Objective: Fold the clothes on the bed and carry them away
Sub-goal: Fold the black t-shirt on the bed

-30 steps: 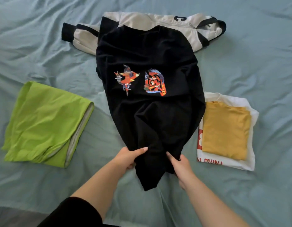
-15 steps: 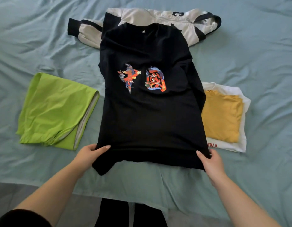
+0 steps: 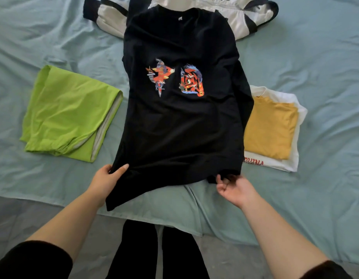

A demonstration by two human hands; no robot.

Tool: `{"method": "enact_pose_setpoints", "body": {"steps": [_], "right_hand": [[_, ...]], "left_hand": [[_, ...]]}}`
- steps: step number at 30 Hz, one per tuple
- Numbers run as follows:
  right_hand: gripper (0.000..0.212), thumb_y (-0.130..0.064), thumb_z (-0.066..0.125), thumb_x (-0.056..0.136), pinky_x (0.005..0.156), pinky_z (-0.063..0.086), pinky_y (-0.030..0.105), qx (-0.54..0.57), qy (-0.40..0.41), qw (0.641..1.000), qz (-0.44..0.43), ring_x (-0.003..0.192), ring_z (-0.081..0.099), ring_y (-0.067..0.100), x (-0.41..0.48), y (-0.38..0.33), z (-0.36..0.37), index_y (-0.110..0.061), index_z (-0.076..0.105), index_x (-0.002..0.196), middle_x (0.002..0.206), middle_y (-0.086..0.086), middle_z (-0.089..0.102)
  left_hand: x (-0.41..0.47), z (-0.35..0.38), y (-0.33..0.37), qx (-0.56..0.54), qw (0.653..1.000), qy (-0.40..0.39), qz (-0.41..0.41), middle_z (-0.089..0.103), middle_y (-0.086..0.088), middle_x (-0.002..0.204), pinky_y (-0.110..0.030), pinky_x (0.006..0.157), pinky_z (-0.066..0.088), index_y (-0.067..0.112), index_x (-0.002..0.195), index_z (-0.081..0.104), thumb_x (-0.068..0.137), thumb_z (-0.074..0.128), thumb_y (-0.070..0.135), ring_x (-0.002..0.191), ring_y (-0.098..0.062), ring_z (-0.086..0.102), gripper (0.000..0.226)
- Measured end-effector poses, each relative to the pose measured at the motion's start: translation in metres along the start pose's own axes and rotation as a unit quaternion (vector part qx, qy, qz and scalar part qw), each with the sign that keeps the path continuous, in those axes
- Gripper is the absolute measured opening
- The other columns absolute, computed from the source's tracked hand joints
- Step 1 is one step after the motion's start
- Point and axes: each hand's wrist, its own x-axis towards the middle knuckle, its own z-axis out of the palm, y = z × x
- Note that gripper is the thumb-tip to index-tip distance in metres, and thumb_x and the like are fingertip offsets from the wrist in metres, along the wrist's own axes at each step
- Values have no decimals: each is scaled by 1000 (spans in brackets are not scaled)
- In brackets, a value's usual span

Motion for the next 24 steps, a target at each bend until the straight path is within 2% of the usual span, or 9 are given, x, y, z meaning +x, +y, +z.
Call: {"method": "enact_pose_setpoints", "body": {"steps": [2,5,8,10,13,17,19,21,24], "right_hand": [[26,-36,52,96,52,25,22,-34,-23,999,8,48,47,11,5,2,7,-17,57,79,68,2,65],[3,-23,62,91,43,29,20,-129,1,991,-26,43,38,8,15,3,12,-21,60,91,70,-1,58],[25,-7,60,87,52,40,25,-340,117,918,-167,62,51,13,15,2,-6,-20,54,107,87,3,60],[27,-4,57,86,64,46,31,-408,162,872,-216,74,57,21,6,-3,-37,-18,51,108,98,12,63],[25,1,52,88,54,44,30,-428,224,853,-199,74,55,27,-8,-16,-98,-14,49,108,104,22,63],[26,4,51,87,52,41,29,-498,228,822,-158,69,51,28,-10,-9,-136,-11,47,108,103,28,63],[24,3,52,86,56,44,34,-509,229,816,-150,69,52,29,-5,3,-139,-10,47,105,101,28,64],[24,1,54,85,69,48,39,-527,241,802,-147,76,55,30,-2,13,-136,-10,47,105,102,26,63],[43,-12,65,81,88,46,41,-613,265,730,-147,101,56,34,-2,13,-121,-11,47,121,120,19,57]], "left_hand": [[2,-3,-5,-8,1000,-14,-12,71,-2,89,-31,67,53,20,88,64,80,77,32,82,-20,69,20],[6,-2,-21,2,1000,-12,-27,70,-9,96,-33,71,52,12,96,63,85,73,18,83,-23,67,16],[7,-5,-30,20,999,32,-8,67,-10,101,-34,73,50,12,114,63,95,59,17,84,-24,63,21],[7,-14,-35,70,996,52,13,65,-11,103,-37,77,48,10,122,62,98,54,17,91,-27,61,26],[4,-33,-50,141,988,69,12,66,-19,106,-39,77,42,0,119,62,97,53,10,99,-37,61,26],[-8,-48,-83,232,972,3,-32,68,-23,110,-39,80,43,-2,120,62,95,55,4,102,-37,62,27],[-14,-46,-92,229,972,-8,-55,67,-23,110,-41,80,44,-3,122,61,94,55,2,102,-38,62,28],[-15,-42,-91,216,973,-25,-80,66,-23,113,-39,78,44,-2,126,58,94,54,-1,103,-39,61,32],[-13,-34,-75,160,978,-82,-111,63,-20,121,-42,90,47,2,133,53,93,61,4,109,-36,60,41]]}}
